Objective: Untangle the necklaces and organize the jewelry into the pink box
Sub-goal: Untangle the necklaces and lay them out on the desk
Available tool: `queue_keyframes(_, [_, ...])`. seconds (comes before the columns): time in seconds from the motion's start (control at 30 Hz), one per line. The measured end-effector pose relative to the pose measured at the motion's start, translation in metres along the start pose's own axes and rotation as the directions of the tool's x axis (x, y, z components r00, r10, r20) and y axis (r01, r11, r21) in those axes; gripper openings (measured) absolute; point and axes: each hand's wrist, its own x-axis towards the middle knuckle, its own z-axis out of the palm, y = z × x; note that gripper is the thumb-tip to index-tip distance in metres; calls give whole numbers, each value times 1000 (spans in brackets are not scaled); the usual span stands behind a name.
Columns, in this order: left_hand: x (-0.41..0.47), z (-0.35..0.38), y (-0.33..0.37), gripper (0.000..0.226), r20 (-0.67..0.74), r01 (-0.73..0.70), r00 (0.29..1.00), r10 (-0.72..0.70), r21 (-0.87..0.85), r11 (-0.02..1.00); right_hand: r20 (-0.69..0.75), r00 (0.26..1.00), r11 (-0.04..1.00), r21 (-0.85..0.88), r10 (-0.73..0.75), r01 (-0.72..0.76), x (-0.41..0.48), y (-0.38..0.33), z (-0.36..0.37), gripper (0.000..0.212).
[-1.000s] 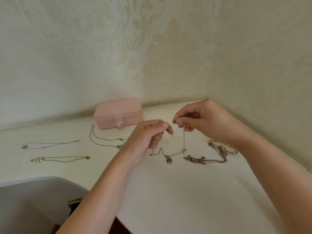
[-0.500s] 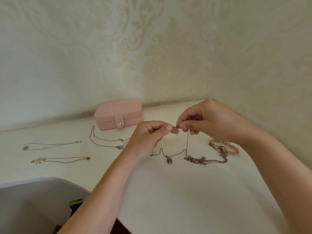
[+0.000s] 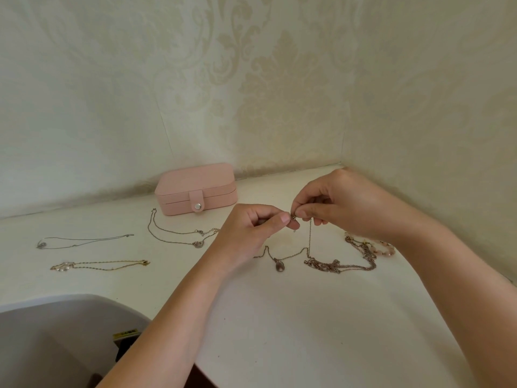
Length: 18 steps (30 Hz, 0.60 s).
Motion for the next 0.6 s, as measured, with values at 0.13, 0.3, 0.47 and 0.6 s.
queue_keyframes(0.13, [0,0,0,20,9,2,1000,-2,18,1000,5,1000,1000,4,-3,3,1,1,1,15])
queue_keyframes(0.3, [-2,0,0,20,17,0,1000,-1,49,999,22,1000,1000,-8,-4,4,0,4,1,16])
queue_keyframes(0.47, [-2,5,0,19,31,-21,999,18,111,994,51,999,996,-89,-1,5,2,7,3,14])
queue_keyframes(0.6, [-3,6,-1,19,10,-26,1000,25,125,992,51,999,988,-156,-9,17,4,8,4,14])
